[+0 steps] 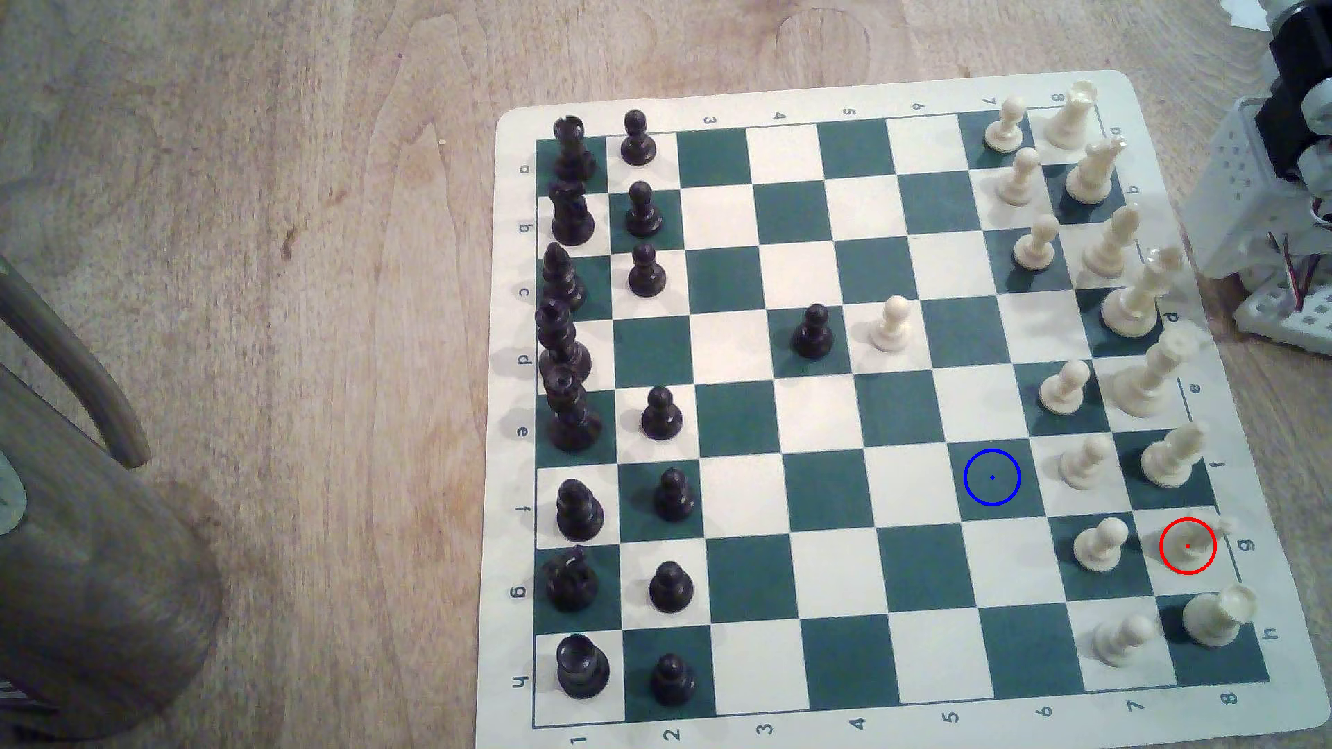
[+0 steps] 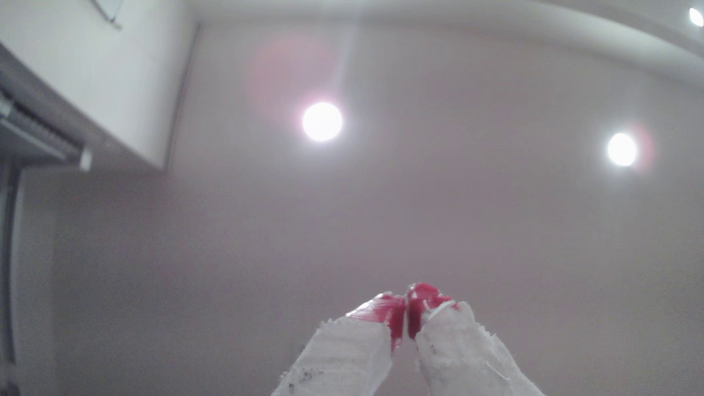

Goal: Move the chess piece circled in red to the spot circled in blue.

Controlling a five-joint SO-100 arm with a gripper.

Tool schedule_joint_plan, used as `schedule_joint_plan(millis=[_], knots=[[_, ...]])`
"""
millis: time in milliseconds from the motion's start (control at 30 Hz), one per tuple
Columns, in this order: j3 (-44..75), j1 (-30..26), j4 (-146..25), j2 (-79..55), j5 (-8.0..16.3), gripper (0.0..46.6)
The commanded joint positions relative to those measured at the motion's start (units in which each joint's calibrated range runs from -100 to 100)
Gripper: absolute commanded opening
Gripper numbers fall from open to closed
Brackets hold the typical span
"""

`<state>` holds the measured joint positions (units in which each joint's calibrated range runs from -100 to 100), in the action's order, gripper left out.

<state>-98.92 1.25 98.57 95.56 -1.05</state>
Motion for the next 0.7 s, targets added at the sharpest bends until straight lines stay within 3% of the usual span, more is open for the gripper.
schedule_joint_plan(millis=[0,667], knots=[[-0.99,-0.04,1.11,0.28,-0.20,0.2],[-0.99,-0.04,1.11,0.28,-0.20,0.2]])
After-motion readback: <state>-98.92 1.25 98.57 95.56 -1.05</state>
